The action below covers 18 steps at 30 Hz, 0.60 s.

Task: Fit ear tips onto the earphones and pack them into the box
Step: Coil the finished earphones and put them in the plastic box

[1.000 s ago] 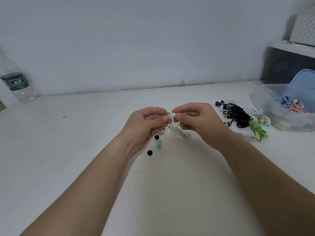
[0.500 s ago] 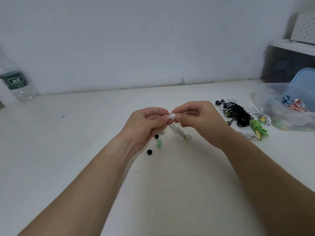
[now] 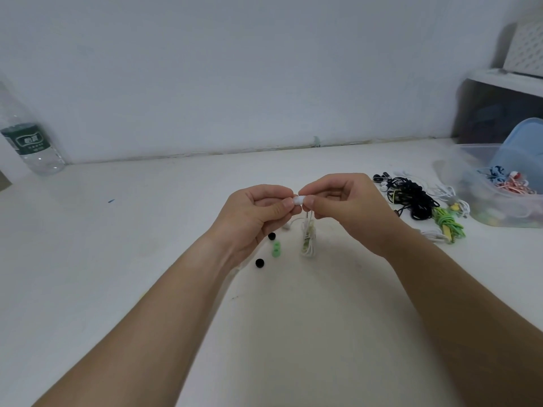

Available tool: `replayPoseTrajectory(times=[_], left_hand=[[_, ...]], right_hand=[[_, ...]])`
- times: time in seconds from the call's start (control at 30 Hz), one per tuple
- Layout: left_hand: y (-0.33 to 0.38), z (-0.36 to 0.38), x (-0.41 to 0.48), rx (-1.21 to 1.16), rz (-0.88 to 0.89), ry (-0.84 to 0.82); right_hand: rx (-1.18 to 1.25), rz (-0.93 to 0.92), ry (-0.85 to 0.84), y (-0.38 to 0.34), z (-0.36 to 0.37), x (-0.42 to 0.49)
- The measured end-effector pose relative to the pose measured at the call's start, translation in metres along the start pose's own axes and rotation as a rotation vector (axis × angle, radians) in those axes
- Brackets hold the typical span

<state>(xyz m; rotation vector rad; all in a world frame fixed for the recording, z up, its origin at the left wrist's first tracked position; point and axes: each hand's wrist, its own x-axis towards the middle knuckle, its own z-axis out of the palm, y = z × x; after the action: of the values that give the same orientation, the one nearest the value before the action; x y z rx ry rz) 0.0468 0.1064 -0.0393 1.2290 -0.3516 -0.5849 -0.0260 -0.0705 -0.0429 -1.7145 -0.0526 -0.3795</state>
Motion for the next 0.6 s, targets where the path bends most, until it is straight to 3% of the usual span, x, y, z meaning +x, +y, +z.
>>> replayPoseTrajectory(times=[0.17, 0.37, 0.5, 0.6], left_hand=[[0.0024, 0.0014, -0.0010, -0.030, 0.020, -0.028], [0.0001, 0.0038, 0.0002, 0.025, 0.059, -0.003], [0.0010, 0.0023, 0.0001, 0.015, 0.067, -0.032], [0.0032, -0.0020, -0.0002, 0.242, 0.167, 0.017]], right_hand=[[0.137, 0.075, -0.029, 0.0002, -0.0011, 0.0008], [0.058, 0.022, -0.013, -0.0036, -0.0012, -0.0006], [0.143, 0.080, -0.019, -0.0046, -0.0021, -0.0006], [0.220, 0.117, -0.005, -0.0065, -0.0025, 0.0006]])
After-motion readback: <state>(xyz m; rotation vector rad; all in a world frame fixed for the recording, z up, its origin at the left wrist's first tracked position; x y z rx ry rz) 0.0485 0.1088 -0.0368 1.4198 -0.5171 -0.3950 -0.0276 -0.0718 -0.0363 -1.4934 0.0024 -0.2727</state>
